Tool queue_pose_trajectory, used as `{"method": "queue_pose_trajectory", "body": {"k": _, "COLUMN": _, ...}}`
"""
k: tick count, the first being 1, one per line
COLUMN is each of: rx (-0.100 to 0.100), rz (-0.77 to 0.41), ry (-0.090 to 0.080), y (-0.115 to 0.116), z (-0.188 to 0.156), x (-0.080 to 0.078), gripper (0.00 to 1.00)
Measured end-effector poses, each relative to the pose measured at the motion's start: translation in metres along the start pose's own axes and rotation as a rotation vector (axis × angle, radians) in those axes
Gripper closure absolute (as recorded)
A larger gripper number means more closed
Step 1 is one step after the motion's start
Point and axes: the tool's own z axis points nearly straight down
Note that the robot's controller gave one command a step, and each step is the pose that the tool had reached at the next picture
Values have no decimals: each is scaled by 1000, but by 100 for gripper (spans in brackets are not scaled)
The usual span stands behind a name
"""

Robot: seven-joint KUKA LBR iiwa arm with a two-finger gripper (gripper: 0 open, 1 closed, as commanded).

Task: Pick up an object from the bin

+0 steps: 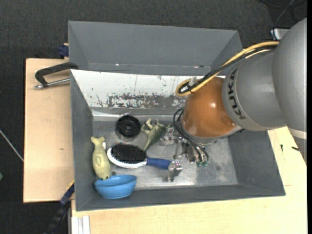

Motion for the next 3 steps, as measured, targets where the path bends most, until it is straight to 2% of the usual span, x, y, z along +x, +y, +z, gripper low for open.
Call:
{"method": "queue_pose_trajectory", "body": {"k": 1, "rx": 1, "rz": 2, "ry": -10, "y": -1, "z": -4, "x": -3, "gripper": 100}}
{"method": "queue_pose_trajectory", "body": {"k": 2, "rx": 2, "rz": -64, "ry": -5, "y": -7, "z": -125, "x": -5, "gripper": 100}}
{"method": "queue_pose_trajectory", "body": {"k": 3, "rx": 2, "rz": -57, "ry": -6, "y": -4, "z": -258, "x": -8, "gripper": 100}}
